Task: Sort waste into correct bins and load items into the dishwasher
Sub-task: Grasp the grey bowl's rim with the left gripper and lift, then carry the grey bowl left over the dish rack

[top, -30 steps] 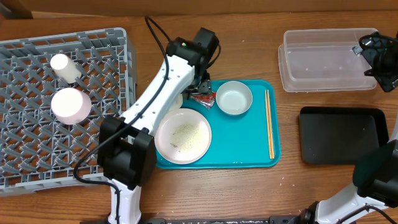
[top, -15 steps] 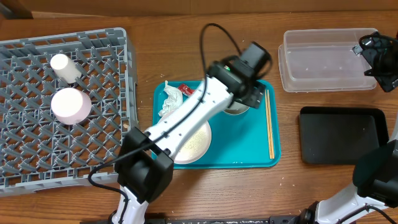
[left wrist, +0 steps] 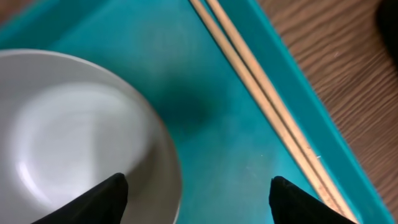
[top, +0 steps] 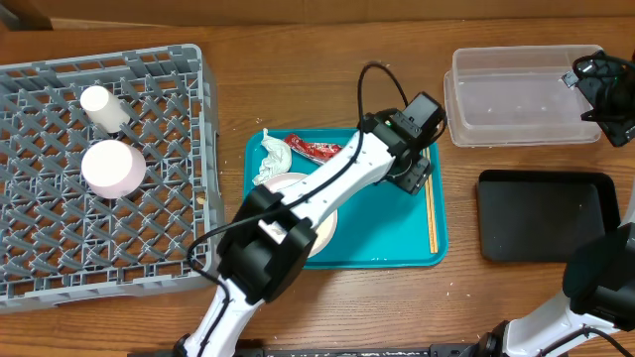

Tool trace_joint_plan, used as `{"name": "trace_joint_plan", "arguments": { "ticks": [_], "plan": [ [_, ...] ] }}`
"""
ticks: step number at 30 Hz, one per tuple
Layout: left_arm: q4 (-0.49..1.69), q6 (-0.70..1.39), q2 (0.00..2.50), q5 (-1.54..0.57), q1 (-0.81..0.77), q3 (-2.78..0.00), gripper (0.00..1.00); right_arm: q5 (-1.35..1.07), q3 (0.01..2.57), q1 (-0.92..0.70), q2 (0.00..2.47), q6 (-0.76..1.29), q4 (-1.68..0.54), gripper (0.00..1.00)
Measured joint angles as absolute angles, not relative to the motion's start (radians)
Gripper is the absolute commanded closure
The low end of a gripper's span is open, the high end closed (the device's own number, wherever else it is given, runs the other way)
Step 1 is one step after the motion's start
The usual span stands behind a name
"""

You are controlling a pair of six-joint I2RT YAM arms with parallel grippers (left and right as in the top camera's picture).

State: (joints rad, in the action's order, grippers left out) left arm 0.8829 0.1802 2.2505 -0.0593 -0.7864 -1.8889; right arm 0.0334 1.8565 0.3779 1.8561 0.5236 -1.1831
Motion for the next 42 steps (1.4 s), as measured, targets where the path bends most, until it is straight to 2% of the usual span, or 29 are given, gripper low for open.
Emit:
{"name": "trace_joint_plan", "arguments": {
  "ticks": [4,5,9,12,15,16,19,26,34,38,42],
  "plan": [
    [0.885,0.179,2.271,-0.076,-0.797,-1.889,0.38,0.033,1.856,0.378,1.856,0.524,-1.183,0.0],
    [0.886,0.179,2.271,-0.079,-0.799,-1.889,0.46,0.033,1.856,0.378,1.856,0.524,-1.183,0.0],
    [0.886,0.176,2.271,-0.079,-0.805,-1.889,0.5,0.033,1.856,0.378,1.856,0.524,-1.183,0.0],
    [0.887,0.176,2.271,-0.077,-0.805,-1.889,0.62,0.033,1.856,0.378,1.856,0.524,-1.183,0.0],
    [0.891,0.173,2.271,-0.073,-0.805,-1.889,0.68,0.033,1.856,0.378,1.856,0.524,-1.183,0.01],
    [0.891,0.174,2.271,-0.072,-0.805,-1.889,0.72,0.033,1.856,0.378,1.856,0.524,-1.183,0.0],
    [0.894,0.172,2.271,-0.071,-0.805,-1.889,0.96,0.033,1.856,0.378,1.856,0.524,-1.182,0.0],
    [0.922,0.173,2.271,-0.067,-0.805,-1.899,0.96,0.033,1.856,0.378,1.856,0.524,-1.183,0.0],
    [1.126,0.258,2.256,-0.072,-0.771,-2.103,0.96,0.033,1.856,0.378,1.856,0.524,-1.182,0.0],
    [1.213,0.32,2.173,-0.076,-0.691,-2.195,0.96,0.033,1.856,0.378,1.856,0.524,-1.183,0.0],
    [1.304,0.376,2.026,-0.089,-0.53,-2.219,0.96,0.033,1.856,0.378,1.856,0.524,-1.183,0.0]
  ]
}}
